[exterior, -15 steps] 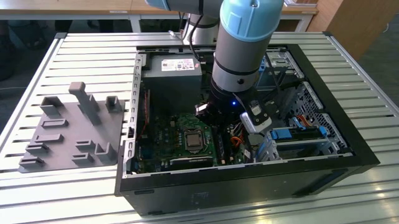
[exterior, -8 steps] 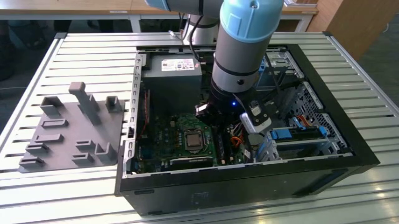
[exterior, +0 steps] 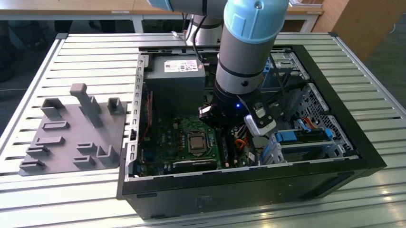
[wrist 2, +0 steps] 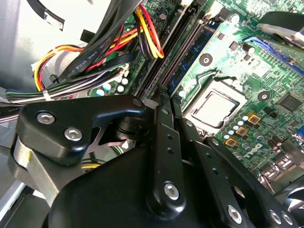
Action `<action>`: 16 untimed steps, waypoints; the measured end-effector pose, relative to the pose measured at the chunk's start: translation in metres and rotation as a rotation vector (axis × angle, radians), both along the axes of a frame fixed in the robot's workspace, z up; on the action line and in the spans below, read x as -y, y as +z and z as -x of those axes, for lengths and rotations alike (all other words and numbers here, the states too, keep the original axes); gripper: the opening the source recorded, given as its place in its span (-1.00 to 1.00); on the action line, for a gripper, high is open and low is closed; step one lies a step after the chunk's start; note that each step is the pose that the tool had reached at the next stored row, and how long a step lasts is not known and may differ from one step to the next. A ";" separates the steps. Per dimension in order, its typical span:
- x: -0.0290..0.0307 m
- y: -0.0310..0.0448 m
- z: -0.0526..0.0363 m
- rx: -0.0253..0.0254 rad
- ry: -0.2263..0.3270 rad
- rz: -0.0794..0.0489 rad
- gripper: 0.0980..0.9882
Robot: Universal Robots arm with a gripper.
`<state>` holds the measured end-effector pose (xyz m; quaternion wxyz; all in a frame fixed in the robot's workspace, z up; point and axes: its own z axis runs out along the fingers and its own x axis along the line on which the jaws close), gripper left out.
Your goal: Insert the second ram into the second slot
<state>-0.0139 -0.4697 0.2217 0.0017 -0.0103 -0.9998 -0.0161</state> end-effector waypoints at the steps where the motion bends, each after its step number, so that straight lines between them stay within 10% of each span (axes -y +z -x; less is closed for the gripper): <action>1: 0.0000 0.0000 0.0000 0.0000 0.000 0.000 -0.91; 16: 0.0001 -0.0035 -0.0001 0.0000 0.000 0.000 -0.91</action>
